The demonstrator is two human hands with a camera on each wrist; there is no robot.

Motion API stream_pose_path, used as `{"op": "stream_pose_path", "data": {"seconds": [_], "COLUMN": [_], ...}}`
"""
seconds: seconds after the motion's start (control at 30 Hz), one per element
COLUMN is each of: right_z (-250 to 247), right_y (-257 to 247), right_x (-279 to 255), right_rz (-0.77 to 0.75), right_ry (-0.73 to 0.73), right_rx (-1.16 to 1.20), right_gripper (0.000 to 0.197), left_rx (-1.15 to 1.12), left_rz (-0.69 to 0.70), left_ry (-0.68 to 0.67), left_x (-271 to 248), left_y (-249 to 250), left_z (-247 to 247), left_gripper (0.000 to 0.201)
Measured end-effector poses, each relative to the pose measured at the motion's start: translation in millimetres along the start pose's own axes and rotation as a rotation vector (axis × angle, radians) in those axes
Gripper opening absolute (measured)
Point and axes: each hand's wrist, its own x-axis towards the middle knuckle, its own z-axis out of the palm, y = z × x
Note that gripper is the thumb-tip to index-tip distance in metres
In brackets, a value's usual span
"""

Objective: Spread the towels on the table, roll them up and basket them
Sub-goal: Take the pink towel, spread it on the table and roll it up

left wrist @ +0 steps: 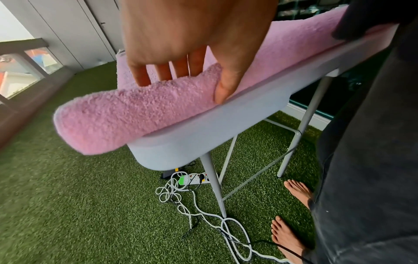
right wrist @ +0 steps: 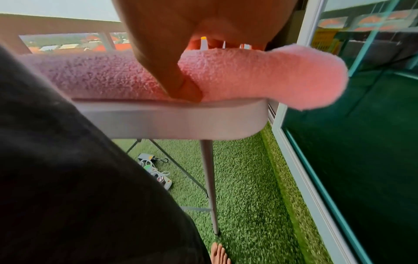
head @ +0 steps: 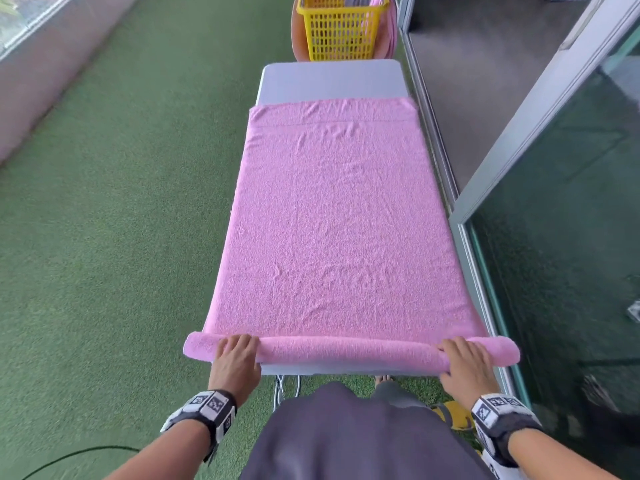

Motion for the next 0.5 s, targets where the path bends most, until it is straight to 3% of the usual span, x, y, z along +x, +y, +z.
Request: {"op": "stream_pose_path", "data": {"seconds": [0.07,0.1,0.2,0.23,0.3,0.37,0.4,0.5], "right_z": [-8,-12,-21,-21,-15,-9,-9,-18], "right_y": [-3,-4,-5,-4,-2,-1,-1,-3], "right_x": [7,11,22,23,17,9,6,13], "right_rz": [0.002,-0.005,-0.021,-0.030,-0.050,-0.055,-0.048,-0.039], "right_ry": [0.033,0.068,0.241,0.241,0.104,0.024,0.020,0.026], "right_rx": [-0.030,-0.025,0.060,0.080,0.064,0.015,0.002,-0.022], "right_gripper": [0.041,0.039,0.040,0.043,0.050,0.058,0.058,0.047], "left_rx": [-0.006,0.003,-0.040,-0.077,-0.077,-0.053,-0.046,-0.107], "left_rz": [0.016,0.026,-0.004,-0.018,-0.001,0.040,0.044,0.044], "left_ry": [0.113,0.153,0.078,0.026,-0.036,0.002,0.038,0.149], "left_x": [6,9,15,14,6,-2,-4,4], "left_y": [-2,-3,1,3,2,0,-1,-1], "left_z": [-5,-6,-9,-8,-3,-2,0,-5], "left_gripper": [0.019,0.020,0.064,0.064,0.064,0.071,0.062,0.011]}}
